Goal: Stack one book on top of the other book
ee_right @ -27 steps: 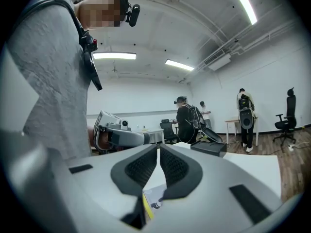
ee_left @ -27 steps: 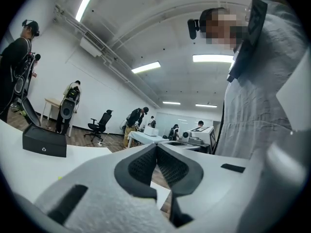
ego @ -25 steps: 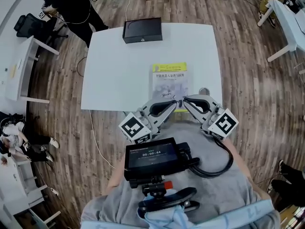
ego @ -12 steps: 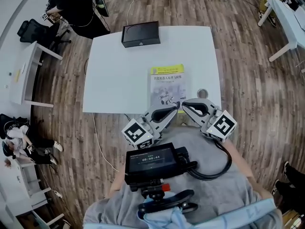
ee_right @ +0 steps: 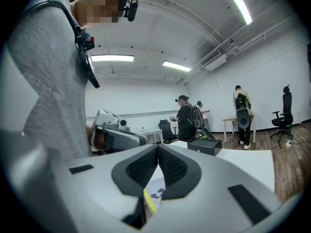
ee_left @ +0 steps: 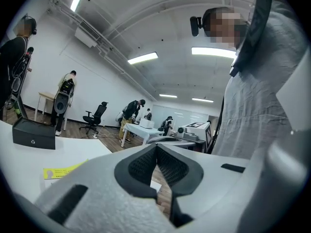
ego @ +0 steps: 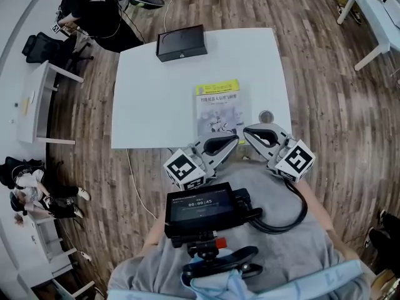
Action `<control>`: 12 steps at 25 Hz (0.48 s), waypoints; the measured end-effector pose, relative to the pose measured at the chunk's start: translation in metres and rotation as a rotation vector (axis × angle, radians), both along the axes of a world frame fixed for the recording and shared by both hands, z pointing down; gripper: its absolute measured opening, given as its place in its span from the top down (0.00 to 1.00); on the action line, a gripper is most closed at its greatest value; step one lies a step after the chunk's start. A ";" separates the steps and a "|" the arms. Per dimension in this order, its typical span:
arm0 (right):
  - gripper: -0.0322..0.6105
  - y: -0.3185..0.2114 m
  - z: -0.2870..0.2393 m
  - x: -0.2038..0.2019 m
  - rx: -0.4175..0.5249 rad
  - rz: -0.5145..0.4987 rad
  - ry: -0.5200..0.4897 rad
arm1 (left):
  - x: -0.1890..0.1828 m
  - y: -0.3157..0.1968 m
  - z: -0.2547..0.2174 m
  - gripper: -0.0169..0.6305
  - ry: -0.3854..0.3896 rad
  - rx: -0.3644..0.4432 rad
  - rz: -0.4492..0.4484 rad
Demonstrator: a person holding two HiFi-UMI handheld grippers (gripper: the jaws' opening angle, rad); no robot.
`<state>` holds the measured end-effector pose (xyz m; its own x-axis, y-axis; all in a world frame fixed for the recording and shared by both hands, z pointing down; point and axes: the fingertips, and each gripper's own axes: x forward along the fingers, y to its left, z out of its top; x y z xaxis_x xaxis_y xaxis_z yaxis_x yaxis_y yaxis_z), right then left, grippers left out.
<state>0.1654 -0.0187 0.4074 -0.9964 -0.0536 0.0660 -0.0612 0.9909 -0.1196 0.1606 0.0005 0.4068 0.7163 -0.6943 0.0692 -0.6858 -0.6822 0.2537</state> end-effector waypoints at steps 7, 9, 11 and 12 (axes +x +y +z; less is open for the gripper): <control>0.90 -0.007 0.005 0.003 -0.017 0.029 0.006 | 0.002 -0.005 0.004 0.95 -0.002 -0.022 0.022; 0.90 -0.009 0.005 0.004 -0.016 0.034 0.006 | 0.003 -0.006 0.004 0.95 -0.004 -0.021 0.028; 0.90 -0.009 0.004 0.004 -0.013 0.037 0.006 | 0.003 -0.007 0.004 0.95 -0.002 -0.024 0.032; 0.90 -0.009 0.003 0.005 -0.012 0.038 0.006 | 0.003 -0.007 0.003 0.95 -0.001 -0.026 0.032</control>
